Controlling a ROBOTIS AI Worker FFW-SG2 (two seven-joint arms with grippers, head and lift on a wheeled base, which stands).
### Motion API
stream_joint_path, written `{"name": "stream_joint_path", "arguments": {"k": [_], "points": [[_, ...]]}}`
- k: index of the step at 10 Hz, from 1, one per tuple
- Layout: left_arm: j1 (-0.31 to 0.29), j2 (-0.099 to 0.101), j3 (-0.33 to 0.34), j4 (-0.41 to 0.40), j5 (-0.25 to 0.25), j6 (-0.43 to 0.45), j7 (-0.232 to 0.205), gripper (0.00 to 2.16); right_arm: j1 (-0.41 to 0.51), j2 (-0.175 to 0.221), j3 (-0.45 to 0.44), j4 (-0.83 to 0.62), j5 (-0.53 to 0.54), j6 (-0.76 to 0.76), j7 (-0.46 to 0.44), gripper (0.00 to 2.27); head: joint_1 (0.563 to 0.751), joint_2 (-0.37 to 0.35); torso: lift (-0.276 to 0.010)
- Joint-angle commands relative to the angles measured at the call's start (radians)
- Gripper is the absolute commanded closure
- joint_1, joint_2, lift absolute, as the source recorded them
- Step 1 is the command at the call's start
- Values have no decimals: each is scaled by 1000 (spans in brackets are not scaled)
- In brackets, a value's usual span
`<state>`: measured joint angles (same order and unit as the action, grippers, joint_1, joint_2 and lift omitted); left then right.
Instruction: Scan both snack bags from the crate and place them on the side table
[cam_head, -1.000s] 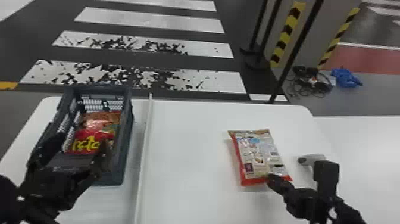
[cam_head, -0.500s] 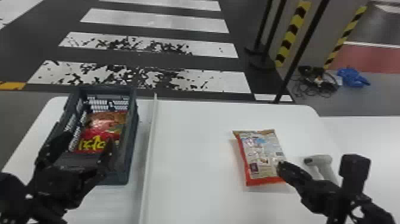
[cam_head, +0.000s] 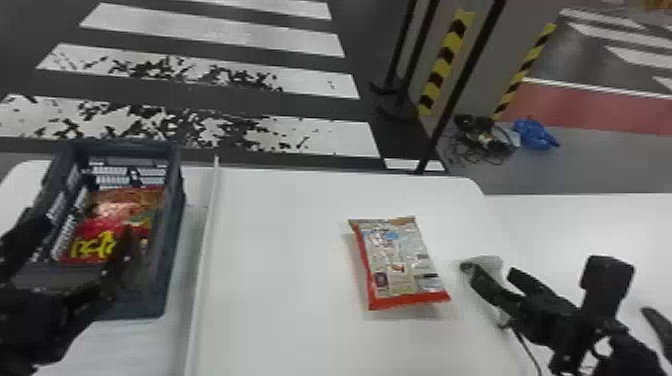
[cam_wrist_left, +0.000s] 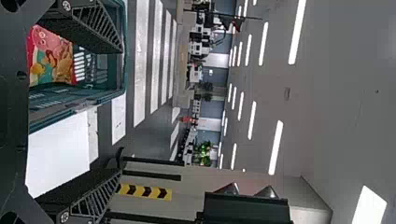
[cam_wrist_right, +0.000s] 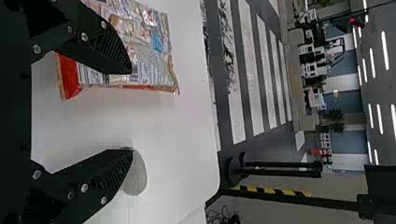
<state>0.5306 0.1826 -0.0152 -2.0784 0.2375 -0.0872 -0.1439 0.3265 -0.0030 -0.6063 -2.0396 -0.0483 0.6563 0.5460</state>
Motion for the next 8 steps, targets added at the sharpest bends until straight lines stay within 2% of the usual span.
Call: {"name": "stream_joint_path", "arguments": {"k": [1,3,5,8], "points": [[-1,0,-3,0,-4,10,3,90,-44,4,-73,48,25,0,23,80,695,-296,-98],[3,-2,3,1,-7,22,4,90,-132,4,-139,136,90,6,104,76,695,-350,-98],[9,-12,6,4,-20,25,4,90,-162,4,-145,168,93,70,201,66,695,-350,-98],[5,-28,-8,24,-47,28,7,90,-190,4,-147,233,146,67,264,53,695,-350,-98]]}}
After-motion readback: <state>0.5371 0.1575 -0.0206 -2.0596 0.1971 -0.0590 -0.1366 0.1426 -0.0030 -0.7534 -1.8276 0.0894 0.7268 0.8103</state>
